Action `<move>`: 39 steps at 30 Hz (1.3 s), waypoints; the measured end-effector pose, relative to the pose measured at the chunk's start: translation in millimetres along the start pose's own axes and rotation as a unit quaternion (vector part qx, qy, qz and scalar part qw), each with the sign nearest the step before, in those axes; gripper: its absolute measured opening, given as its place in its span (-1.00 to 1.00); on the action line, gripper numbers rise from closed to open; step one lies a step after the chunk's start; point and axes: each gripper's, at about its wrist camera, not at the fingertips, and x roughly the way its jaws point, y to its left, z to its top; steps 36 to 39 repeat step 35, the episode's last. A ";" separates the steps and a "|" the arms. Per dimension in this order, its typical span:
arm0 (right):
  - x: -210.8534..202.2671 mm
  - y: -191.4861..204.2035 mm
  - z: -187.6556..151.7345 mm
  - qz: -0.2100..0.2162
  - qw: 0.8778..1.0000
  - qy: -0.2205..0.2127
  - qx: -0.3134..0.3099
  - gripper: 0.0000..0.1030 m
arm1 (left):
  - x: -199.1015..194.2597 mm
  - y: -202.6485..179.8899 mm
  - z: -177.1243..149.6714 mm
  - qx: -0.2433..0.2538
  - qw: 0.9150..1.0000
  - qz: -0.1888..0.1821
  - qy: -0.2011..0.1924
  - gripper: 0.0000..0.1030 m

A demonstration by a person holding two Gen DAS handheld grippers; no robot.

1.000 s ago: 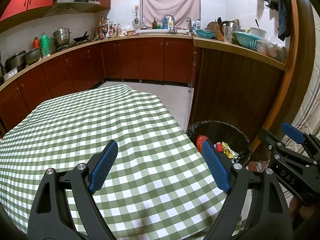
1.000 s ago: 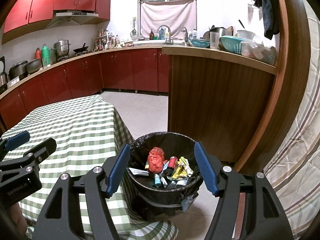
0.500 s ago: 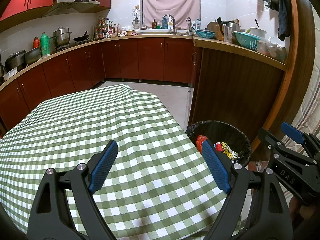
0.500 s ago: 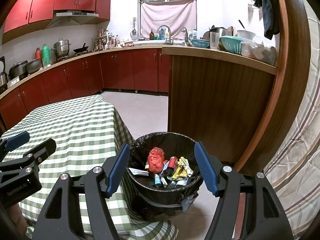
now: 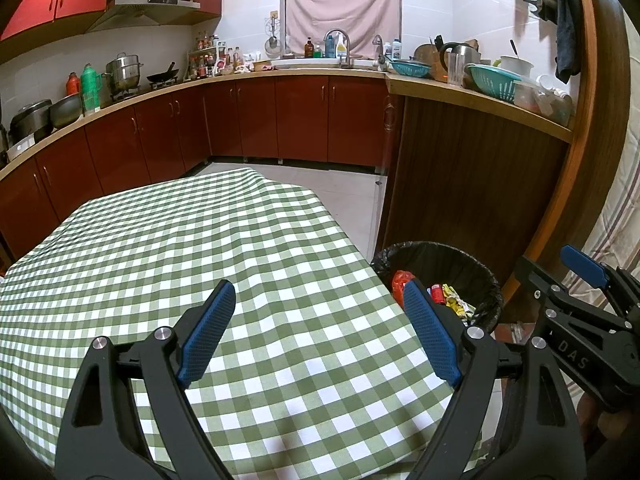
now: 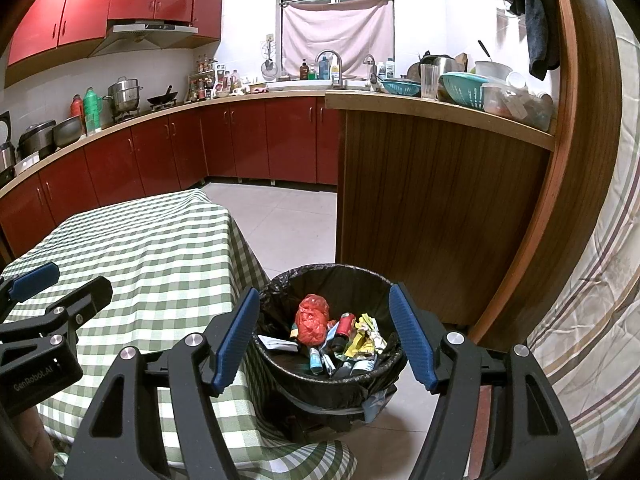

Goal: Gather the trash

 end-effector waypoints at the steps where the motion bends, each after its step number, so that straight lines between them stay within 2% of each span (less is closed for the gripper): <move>1: -0.1 0.0 0.0 0.000 1.000 0.000 0.000 0.28 | -0.2 0.0 0.0 0.000 1.000 0.000 0.000 0.63; 12: -0.1 1.3 -0.1 0.000 1.000 -0.001 -0.002 0.29 | -1.5 0.1 -0.3 0.003 1.000 0.001 -0.002 0.78; 23: -0.5 3.8 -0.1 0.001 1.000 -0.002 -0.005 0.30 | -0.7 0.1 -3.3 0.002 1.000 -0.013 -0.002 0.89; 29: 0.0 11.6 -0.3 0.006 1.000 0.000 -0.011 0.32 | 1.0 11.8 -3.6 0.005 1.000 0.016 -0.007 0.90; 35: 4.6 31.1 2.3 0.023 1.000 0.005 -0.020 0.42 | 10.6 46.5 -8.9 -0.013 0.999 0.039 0.018 0.90; 39: 4.6 31.1 2.3 0.023 1.000 0.005 -0.020 0.42 | 10.6 46.5 -8.9 -0.013 0.999 0.039 0.018 0.90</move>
